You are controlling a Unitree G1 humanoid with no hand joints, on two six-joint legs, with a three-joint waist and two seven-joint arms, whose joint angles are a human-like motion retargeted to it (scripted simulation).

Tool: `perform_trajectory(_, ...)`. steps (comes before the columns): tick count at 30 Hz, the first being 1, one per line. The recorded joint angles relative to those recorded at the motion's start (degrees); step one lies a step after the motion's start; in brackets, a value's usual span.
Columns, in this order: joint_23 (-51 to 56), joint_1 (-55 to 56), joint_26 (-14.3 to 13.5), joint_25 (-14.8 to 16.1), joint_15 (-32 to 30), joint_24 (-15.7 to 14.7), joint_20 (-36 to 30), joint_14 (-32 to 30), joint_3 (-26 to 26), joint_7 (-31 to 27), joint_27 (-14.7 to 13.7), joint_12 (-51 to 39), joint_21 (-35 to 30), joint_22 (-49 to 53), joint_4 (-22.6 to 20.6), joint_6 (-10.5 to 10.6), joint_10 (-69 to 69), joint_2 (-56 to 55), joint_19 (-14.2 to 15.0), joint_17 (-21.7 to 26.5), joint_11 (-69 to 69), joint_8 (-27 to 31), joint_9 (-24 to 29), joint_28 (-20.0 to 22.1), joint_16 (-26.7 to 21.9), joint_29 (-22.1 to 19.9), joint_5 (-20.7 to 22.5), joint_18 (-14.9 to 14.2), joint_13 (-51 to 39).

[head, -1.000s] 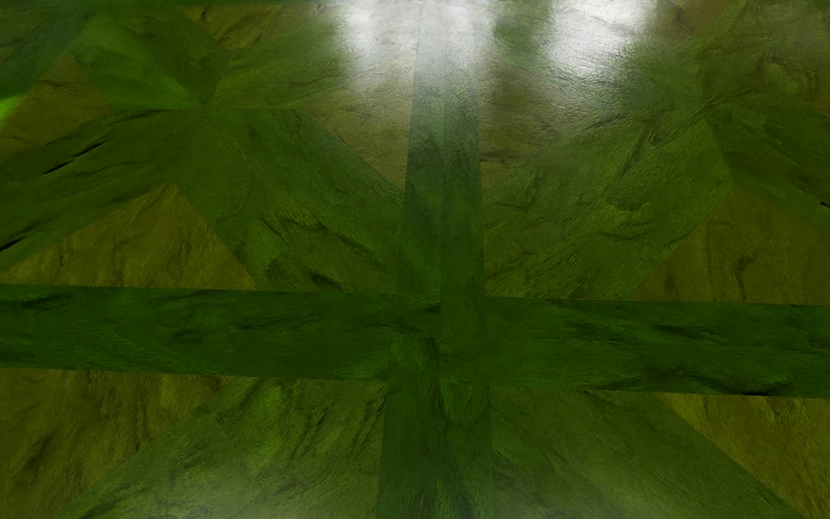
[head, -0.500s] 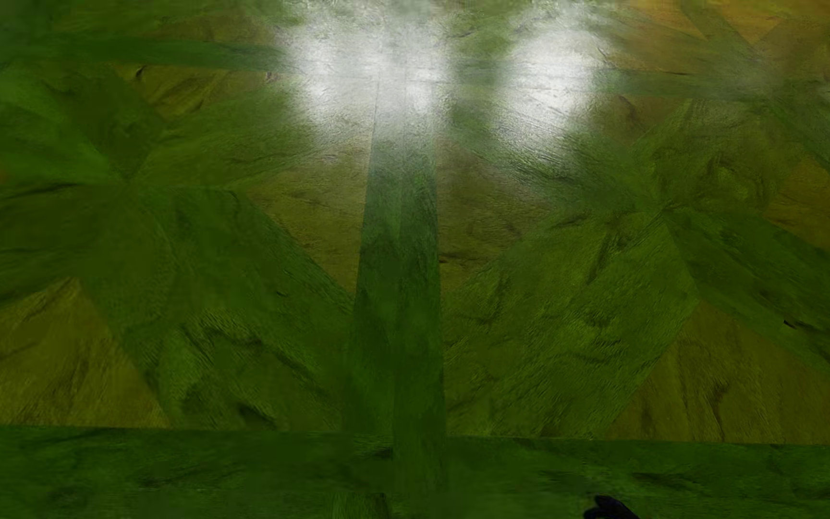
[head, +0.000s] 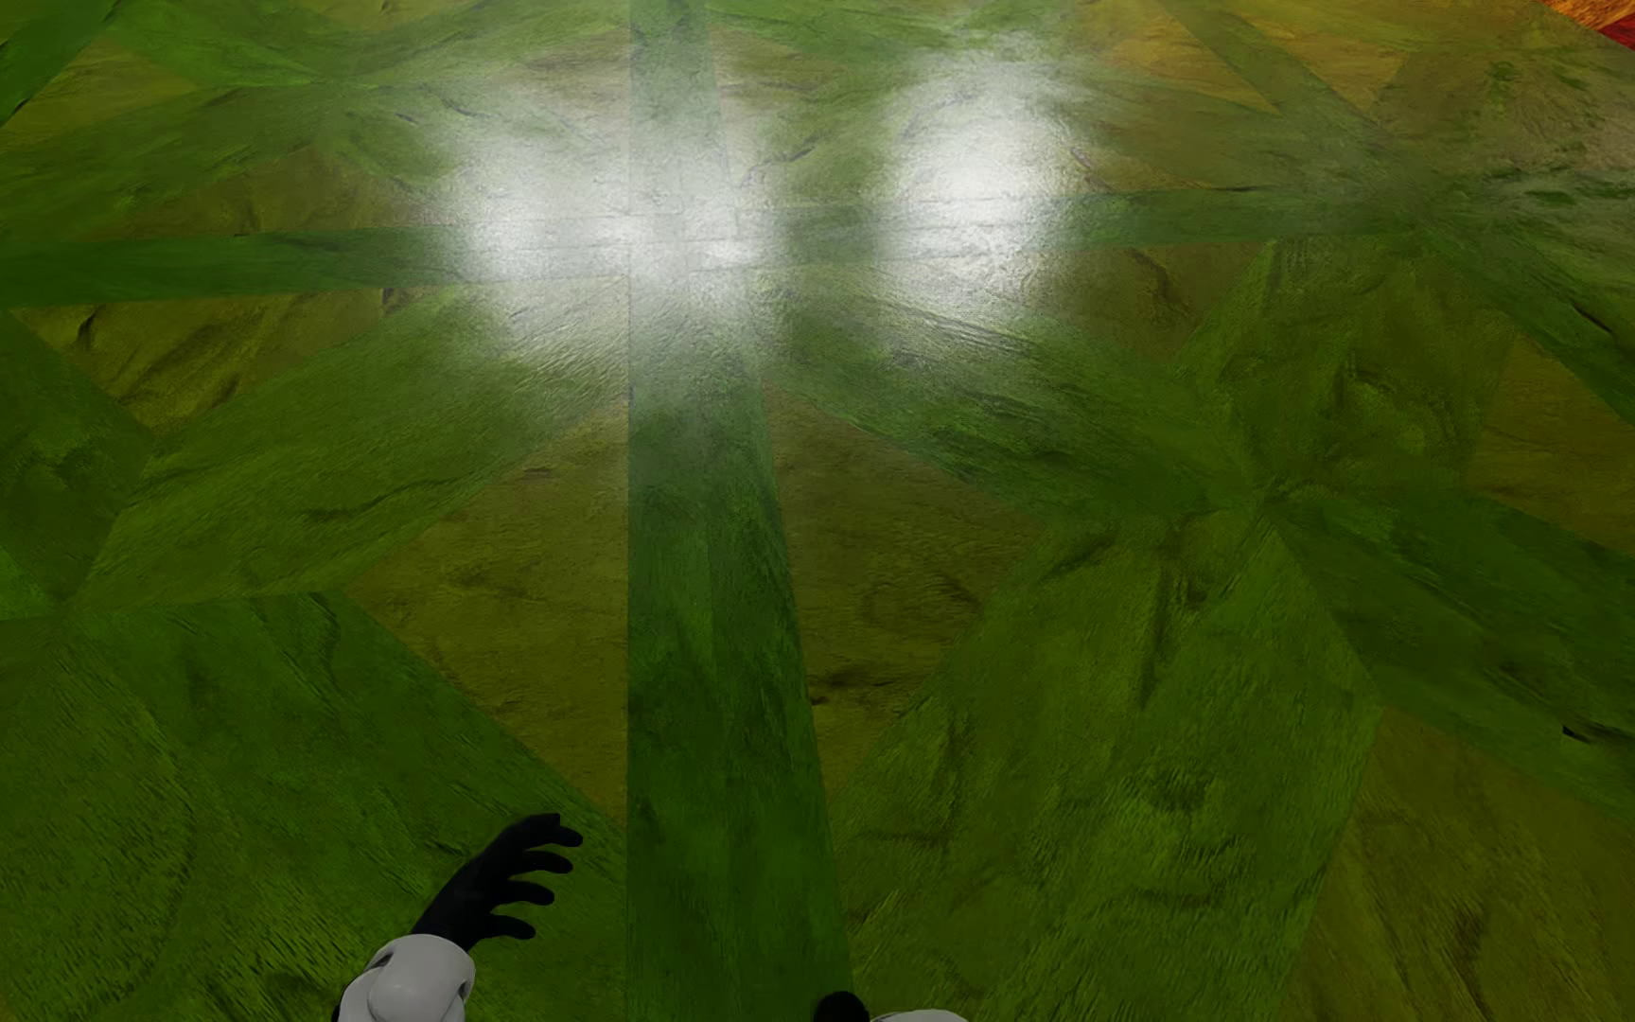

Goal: Advance

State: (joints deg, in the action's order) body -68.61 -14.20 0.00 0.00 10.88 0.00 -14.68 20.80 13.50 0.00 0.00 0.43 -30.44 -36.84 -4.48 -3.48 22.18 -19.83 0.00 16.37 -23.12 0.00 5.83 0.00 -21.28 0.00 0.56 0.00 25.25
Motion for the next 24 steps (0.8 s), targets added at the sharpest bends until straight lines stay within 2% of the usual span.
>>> perform_trajectory(1,0.38,-1.09,0.0,0.0,-1.17,0.0,-2.05,-0.5,0.09,0.0,0.0,0.95,-0.09,-0.46,0.59,0.16,0.78,0.34,0.0,-0.23,0.19,0.0,-0.15,0.0,0.66,0.0,-0.4,0.0,-0.77)
perform_trajectory(3,2.04,-2.91,0.0,0.0,-9.18,0.0,-5.95,-4.13,-0.82,0.0,0.0,4.7,3.1,-3.44,2.42,1.85,3.33,0.88,0.0,-0.09,-3.93,0.0,-0.83,0.0,2.42,0.0,0.23,0.0,-2.52)
perform_trajectory(4,3.56,-2.98,0.0,0.0,-12.43,0.0,-7.62,-7.9,-2.01,0.0,0.0,7.39,5.72,-6.12,3.52,3.25,5.91,1.52,0.0,0.3,-5.87,0.0,-1.34,0.0,3.35,0.0,1.38,0.0,-3.38)
perform_trajectory(5,5.65,-1.98,0.0,0.0,-12.92,0.0,-9.42,-13.21,-3.51,0.0,0.0,10.25,8.24,-9.75,4.54,4.64,10.17,2.93,0.0,0.95,-7.36,0.0,-1.71,0.0,4.09,0.0,2.73,0.0,-4.18)
perform_trajectory(7,10.92,4.39,0.0,0.0,-8.93,0.0,-13.85,-24.54,-6.33,0.0,0.0,15.03,12.32,-18.67,6.38,6.82,24.23,8.2,0.0,2.98,-8.24,0.0,-1.68,0.0,4.59,0.0,5.05,0.0,-5.94)
perform_trajectory(8,13.16,9.31,0.0,0.0,-6.47,0.0,-15.92,-26.74,-7.44,0.0,0.0,16.82,14.11,-22.76,7.14,7.75,33.21,11.33,0.0,4.22,-7.79,0.0,-1.29,0.0,4.35,0.0,6.23,0.0,-7.24)
perform_trajectory(10,14.88,19.67,0.0,0.0,-2.7,0.0,-17.19,-23.96,-10.34,0.0,0.0,20.06,17.9,-28.71,7.18,8.79,48.97,16.85,0.0,6.5,-6.64,0.0,-0.47,0.0,3.37,0.0,8.14,0.0,-10.98)
perform_trajectory(12,14.43,28.0,0.0,0.0,-0.25,0.0,-16.19,-21.58,-14.44,0.0,0.0,23.19,21.04,-31.52,6.13,8.98,52.76,21.4,0.0,8.37,-5.81,0.0,0.03,0.0,2.15,0.0,9.0,0.0,-15.23)
perform_trajectory(14,15.27,33.06,0.0,0.0,1.83,0.0,-15.48,-22.62,-18.2,0.0,0.0,25.8,23.38,-31.55,5.29,9.43,42.54,25.73,0.0,10.04,-4.96,0.0,0.33,0.0,1.27,0.0,9.52,0.0,-18.33)
perform_trajectory(16,17.96,34.65,0.0,0.0,4.56,0.0,-14.34,-24.49,-21.25,0.0,0.0,27.86,24.48,-29.57,4.92,10.18,24.57,30.05,0.0,11.55,-3.63,0.0,0.19,0.0,1.32,0.0,10.09,0.0,-19.82)
perform_trajectory(17,19.58,34.58,0.0,0.0,6.27,0.0,-13.42,-23.46,-22.52,0.0,0.0,28.88,24.67,-27.93,5.08,10.7,15.83,32.04,0.0,12.26,-2.91,0.0,-0.19,0.0,1.85,0.0,10.41,0.0,-20.13)
perform_trajectory(19,21.98,34.22,0.0,0.0,9.77,0.0,-11.92,-17.38,-24.4,0.0,0.0,30.49,25.01,-24.86,6.09,11.82,2.36,34.7,0.0,13.02,-2.28,0.0,-1.45,0.0,3.8,0.0,10.99,0.0,-20.5)
perform_trajectory(21,22.3,34.24,0.0,0.0,11.76,0.0,-12.38,-9.91,-25.18,0.0,0.0,30.36,25.38,-24.1,7.61,12.23,-2.51,35.77,0.0,12.09,-3.0,0.0,-2.65,0.0,5.99,0.0,11.05,0.0,-20.48)
perform_trajectory(22,21.64,34.15,0.0,0.0,12.1,0.0,-13.75,-8.98,-25.14,0.0,0.0,29.39,25.4,-24.55,8.07,11.92,-1.75,36.37,0.0,10.98,-3.51,0.0,-2.89,0.0,6.69,0.0,10.77,0.0,-20.08)
perform_trajectory(24,18.65,34.19,0.0,0.0,10.27,0.0,-16.99,-13.54,-24.22,0.0,0.0,25.82,24.08,-26.25,7.33,10.33,-2.35,37.88,0.0,8.2,-4.54,0.0,-2.94,0.0,7.06,0.0,9.57,0.0,-18.3)
